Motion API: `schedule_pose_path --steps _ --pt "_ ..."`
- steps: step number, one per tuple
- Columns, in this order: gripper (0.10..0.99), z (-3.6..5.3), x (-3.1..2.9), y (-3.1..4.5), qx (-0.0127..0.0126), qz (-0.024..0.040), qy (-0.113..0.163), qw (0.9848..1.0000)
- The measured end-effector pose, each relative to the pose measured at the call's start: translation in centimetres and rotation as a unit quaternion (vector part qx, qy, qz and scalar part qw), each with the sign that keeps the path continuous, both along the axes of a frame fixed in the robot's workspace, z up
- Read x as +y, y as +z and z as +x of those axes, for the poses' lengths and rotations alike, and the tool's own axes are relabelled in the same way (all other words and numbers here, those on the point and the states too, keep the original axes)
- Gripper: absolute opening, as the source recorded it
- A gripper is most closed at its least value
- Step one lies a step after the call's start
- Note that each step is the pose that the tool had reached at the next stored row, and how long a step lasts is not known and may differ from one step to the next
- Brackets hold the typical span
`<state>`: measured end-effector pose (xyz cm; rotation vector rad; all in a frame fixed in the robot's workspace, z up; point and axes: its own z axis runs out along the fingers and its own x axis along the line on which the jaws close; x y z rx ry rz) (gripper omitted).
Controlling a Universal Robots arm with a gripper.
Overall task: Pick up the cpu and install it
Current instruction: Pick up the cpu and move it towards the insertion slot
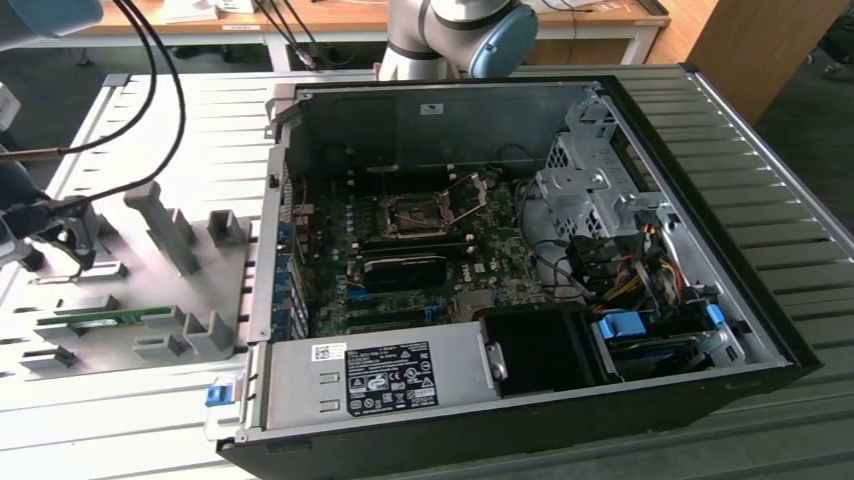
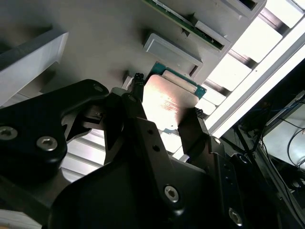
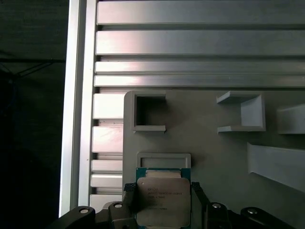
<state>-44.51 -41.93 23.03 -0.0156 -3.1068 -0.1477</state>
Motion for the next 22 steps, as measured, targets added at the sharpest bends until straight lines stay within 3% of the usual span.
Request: schedule_pose_path --steps 22 --pt "0.541 0.00 0.01 0.83 -0.0001 0.0000 0.000 1.0000"
